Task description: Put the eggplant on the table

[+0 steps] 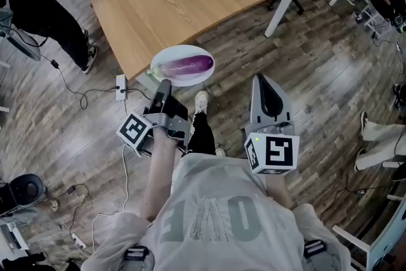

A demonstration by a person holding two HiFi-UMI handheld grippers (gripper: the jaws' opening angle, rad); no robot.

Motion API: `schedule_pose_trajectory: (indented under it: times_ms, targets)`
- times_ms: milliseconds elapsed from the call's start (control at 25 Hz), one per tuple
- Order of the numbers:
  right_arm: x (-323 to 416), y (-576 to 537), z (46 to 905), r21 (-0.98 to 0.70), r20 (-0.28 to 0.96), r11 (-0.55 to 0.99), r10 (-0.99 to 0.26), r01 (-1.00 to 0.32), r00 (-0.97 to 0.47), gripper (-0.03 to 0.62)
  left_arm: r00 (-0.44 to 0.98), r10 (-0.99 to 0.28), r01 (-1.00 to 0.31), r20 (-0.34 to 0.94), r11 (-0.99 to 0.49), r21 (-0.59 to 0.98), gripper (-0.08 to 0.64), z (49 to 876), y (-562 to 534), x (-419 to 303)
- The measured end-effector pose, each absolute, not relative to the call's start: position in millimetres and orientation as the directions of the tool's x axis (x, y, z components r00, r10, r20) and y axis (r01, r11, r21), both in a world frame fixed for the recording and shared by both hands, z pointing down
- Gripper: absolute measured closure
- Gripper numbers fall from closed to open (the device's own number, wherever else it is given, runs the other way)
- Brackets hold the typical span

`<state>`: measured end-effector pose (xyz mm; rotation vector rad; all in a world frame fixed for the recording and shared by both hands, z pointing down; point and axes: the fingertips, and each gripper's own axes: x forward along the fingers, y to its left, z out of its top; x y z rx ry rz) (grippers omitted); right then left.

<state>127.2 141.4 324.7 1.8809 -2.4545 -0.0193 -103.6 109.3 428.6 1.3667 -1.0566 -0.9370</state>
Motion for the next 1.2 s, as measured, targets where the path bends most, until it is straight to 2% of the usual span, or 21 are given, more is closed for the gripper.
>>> schedule_pose_trajectory:
  times_ms: [120,520,1000,1200]
  targets:
    - [129,120,319,0.075,0.021,0.255,-0.967,-0.964,-0.255,0.574,0.283,-0.958,-0.054,0.048,0.034,0.998,0.538,436,87,-105]
    - [114,9,314,0.108,0.046,0.270,-0.963,-0.957,-0.266,0.574,0.288,-0.958,-0.084,-0.008,-0.034,0.996,0.538,430,-34,-112]
    - [42,-156,276,0.148,0.022,0.343,-0.939,-0.928,-0.343,0.574,0.312,-0.950,-0.104,-0.028,-0.064,0.993,0.538,407,-179,-151]
    - [32,-196,296,0.145,0.081,0.335,-0.942,-0.931,-0.326,0.574,0.347,-0.937,-0.091,-0.033,-0.069,0.993,0.538,414,-224,-156]
